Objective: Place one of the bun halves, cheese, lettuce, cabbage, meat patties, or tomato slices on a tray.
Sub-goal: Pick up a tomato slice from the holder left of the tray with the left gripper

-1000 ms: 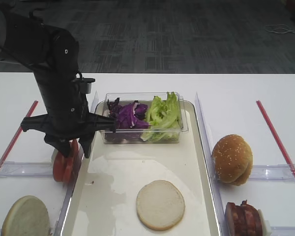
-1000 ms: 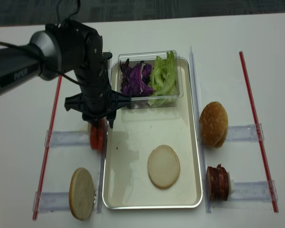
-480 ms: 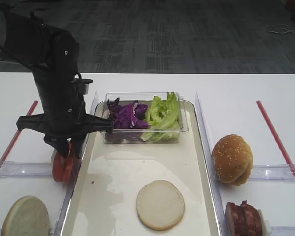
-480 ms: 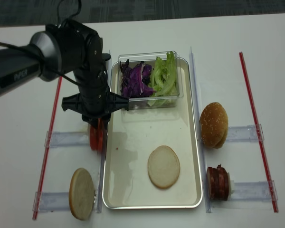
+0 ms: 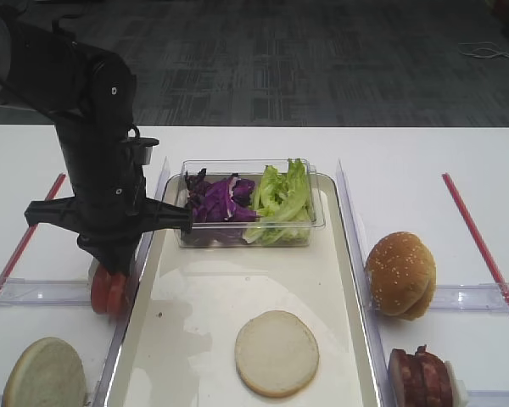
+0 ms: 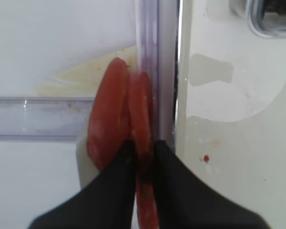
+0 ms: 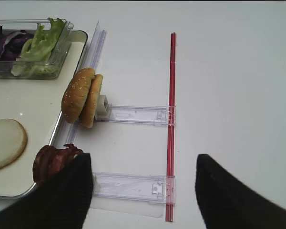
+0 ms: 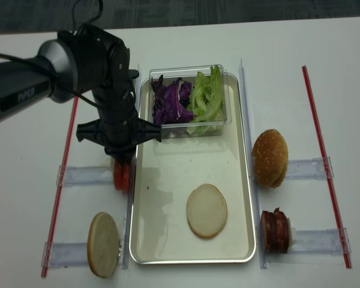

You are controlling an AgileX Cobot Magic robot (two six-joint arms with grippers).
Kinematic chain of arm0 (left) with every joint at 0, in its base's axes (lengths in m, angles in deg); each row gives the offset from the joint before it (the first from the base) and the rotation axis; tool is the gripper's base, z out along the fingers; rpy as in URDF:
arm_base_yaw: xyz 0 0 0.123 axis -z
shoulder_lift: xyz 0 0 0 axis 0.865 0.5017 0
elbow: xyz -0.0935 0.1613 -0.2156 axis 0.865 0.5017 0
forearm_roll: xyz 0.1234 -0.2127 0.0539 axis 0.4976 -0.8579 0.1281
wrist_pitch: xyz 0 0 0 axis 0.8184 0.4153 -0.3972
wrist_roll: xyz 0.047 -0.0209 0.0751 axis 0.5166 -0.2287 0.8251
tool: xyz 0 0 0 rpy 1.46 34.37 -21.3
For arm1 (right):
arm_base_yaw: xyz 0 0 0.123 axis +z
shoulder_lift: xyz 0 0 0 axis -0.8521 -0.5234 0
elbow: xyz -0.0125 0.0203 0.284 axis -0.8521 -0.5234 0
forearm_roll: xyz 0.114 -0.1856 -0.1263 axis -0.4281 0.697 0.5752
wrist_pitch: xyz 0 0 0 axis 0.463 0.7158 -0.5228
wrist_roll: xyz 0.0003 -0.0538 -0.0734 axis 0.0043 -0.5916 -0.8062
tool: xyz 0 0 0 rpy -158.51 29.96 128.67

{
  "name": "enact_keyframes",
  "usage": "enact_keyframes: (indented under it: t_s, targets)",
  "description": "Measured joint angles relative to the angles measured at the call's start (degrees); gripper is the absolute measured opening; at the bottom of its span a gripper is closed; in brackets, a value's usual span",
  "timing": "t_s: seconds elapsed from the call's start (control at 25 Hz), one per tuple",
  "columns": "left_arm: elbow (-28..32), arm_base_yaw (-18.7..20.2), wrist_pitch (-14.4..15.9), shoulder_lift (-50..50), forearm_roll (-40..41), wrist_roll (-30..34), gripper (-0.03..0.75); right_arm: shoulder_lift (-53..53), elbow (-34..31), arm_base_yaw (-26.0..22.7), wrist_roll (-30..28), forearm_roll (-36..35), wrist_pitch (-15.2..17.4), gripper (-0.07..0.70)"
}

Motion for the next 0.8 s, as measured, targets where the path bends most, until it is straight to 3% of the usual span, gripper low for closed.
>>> enact_keyframes:
  t_s: [0.16, 0.8]
  targets:
    - [0.0, 0.0, 0.0, 0.0, 0.0, 0.0, 0.075, 0.0, 0.0, 0.0, 0.0, 0.0, 0.0, 0.470]
    - [0.0, 0.0, 0.0, 0.0, 0.1, 0.0, 0.055, 0.0, 0.0, 0.0, 0.0, 0.2, 0.0, 0.470]
